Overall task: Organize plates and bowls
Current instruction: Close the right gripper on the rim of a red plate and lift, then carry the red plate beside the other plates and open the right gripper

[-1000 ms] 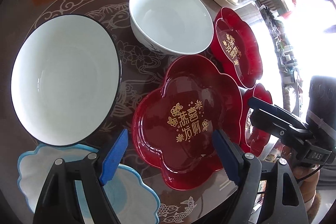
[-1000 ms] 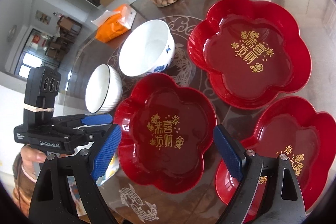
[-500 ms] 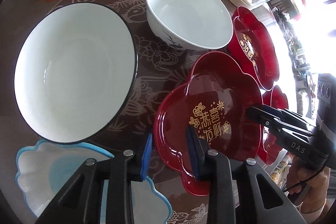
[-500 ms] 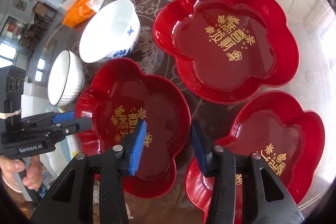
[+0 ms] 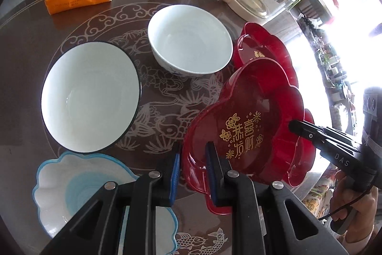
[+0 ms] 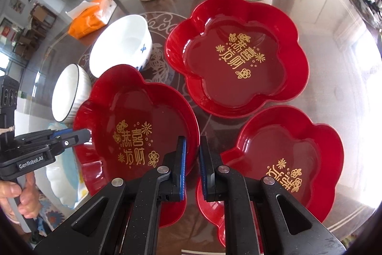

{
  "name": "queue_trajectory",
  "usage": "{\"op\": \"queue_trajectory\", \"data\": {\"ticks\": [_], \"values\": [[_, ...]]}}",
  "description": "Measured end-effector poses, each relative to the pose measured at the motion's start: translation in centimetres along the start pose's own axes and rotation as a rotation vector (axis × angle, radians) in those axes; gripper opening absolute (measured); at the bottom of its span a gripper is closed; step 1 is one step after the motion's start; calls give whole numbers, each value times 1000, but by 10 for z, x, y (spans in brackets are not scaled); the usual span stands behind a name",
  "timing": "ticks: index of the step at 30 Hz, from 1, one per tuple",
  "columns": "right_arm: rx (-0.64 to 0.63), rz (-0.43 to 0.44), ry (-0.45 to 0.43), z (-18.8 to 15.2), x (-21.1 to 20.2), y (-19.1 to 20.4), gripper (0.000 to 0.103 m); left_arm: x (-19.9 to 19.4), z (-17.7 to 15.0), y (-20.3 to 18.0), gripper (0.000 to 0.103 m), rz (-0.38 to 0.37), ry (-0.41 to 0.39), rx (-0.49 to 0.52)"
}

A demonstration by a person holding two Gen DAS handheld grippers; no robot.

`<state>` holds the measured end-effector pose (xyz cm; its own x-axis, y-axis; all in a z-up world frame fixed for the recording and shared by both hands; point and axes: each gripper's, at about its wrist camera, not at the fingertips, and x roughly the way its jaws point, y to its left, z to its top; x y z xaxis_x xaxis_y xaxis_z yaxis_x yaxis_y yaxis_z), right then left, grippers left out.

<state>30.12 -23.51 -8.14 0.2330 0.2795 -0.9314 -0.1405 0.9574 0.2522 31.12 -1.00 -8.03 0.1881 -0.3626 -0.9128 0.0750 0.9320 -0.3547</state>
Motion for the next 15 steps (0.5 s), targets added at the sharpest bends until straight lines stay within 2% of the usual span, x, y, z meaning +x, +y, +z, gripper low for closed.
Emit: {"op": "queue_trajectory", "data": {"ticks": [4,8,12,15], "values": [[6,1,-52,-15,-39,0,13,-28,-14,-23,20,-7,-32,60],[14,-7,-93,-43,-79,0,13,-43,-39,-42,20,-38,-17,97],[29,-15,-107,-77,-105,-1,13,-36,-72,-57,20,-72,38,120],[69,-14,-93,-106,-106,-9,13,-18,-100,-65,20,-94,114,125]]}}
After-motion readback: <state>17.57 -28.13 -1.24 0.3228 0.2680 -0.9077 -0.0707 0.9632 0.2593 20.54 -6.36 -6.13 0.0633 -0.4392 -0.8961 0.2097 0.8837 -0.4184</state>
